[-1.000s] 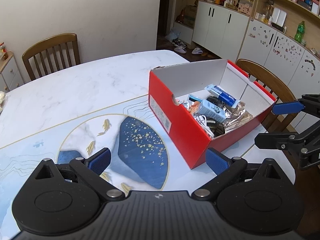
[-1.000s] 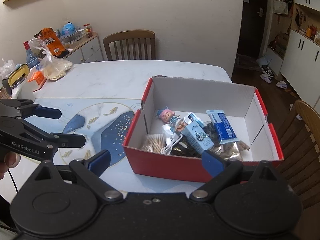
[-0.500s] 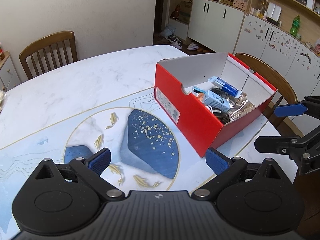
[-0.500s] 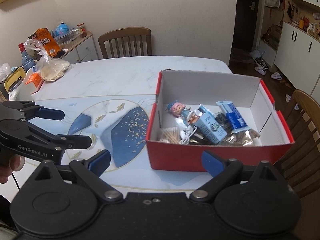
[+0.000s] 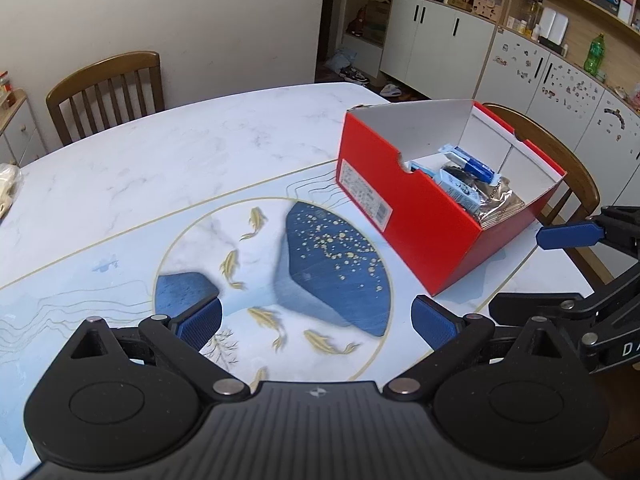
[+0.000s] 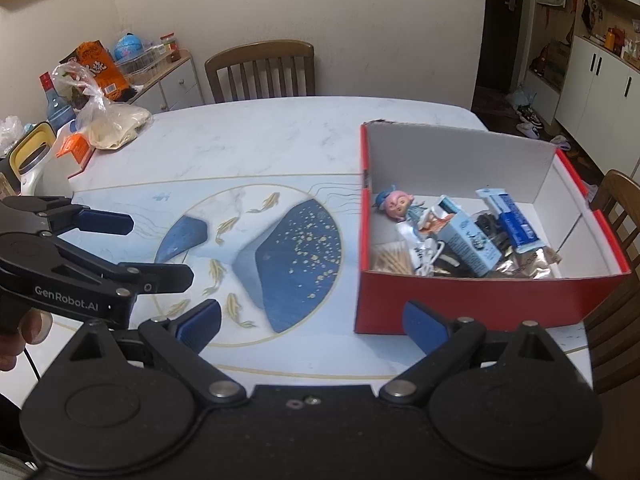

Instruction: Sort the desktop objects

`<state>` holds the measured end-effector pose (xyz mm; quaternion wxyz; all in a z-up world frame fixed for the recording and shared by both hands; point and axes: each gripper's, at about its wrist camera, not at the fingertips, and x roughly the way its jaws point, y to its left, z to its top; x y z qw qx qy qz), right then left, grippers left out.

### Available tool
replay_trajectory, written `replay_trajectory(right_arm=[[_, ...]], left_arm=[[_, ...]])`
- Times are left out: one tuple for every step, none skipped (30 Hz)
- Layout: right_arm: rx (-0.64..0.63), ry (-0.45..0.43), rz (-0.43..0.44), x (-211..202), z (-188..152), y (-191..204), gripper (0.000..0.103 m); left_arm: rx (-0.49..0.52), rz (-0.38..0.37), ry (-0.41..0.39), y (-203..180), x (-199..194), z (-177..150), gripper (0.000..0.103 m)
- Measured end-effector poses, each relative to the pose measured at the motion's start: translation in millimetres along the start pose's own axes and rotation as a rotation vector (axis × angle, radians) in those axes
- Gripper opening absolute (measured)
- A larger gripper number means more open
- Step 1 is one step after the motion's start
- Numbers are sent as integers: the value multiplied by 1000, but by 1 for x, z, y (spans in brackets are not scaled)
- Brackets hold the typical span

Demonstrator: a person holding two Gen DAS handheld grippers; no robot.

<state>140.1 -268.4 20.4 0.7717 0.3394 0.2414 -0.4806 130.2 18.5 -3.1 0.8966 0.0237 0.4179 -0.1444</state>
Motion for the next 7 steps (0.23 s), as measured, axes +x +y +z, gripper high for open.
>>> replay_trajectory(right_arm=[[-2,2,0,1,0,2,98],[-3,3,0,3,0,4,98],[-4,5,0,4,1,7,98],[-6,5,1,6,1,9,98],[-7,5,1,7,2,10,98],[-8,6,1,9,2,12,98],[-11,8,2,10,3,14,98]], left_arm=[[-1,0,0,2,-1,-1,102],[-3,3,-1,4,-1,-2,102],[-6,7,-1,7,-1,-3,102],[-10,13,0,10,-1,-4,102],[-15,14,3,14,-1,-5,102],[-22,11,5,17,-1,-6,102],[-29,14,7,20,-1,-6,102]])
